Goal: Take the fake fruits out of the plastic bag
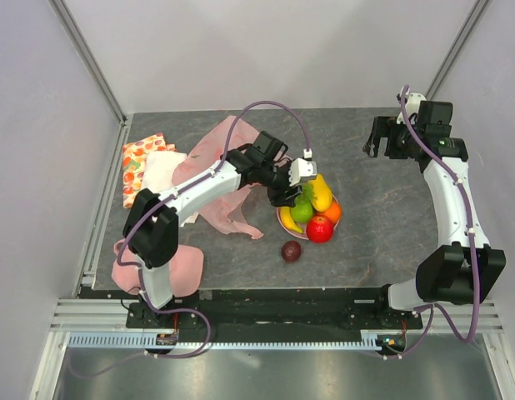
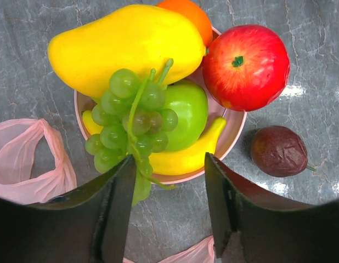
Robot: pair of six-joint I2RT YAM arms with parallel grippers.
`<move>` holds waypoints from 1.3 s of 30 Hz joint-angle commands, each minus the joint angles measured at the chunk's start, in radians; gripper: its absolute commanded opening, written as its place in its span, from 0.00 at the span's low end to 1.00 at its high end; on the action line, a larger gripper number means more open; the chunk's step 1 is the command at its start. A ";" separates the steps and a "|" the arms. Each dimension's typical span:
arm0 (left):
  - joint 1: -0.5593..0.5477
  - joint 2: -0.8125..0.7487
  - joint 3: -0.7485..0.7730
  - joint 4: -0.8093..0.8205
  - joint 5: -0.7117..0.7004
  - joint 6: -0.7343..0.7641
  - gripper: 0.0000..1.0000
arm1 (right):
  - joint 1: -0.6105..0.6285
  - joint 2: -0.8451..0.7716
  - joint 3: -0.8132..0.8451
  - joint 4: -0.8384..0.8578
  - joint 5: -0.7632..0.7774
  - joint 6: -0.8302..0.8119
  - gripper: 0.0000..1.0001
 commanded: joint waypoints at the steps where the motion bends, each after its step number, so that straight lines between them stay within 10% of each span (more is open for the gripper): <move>1: -0.004 -0.099 -0.007 0.015 0.026 -0.050 0.63 | -0.006 -0.020 0.004 0.023 -0.016 0.009 0.98; 18: 0.011 -0.222 -0.158 0.057 -0.078 -0.082 0.73 | -0.006 -0.002 0.019 0.026 -0.031 0.021 0.98; 39: 0.103 0.319 0.585 -0.397 0.043 0.041 0.67 | -0.022 -0.045 -0.033 0.015 -0.017 0.009 0.98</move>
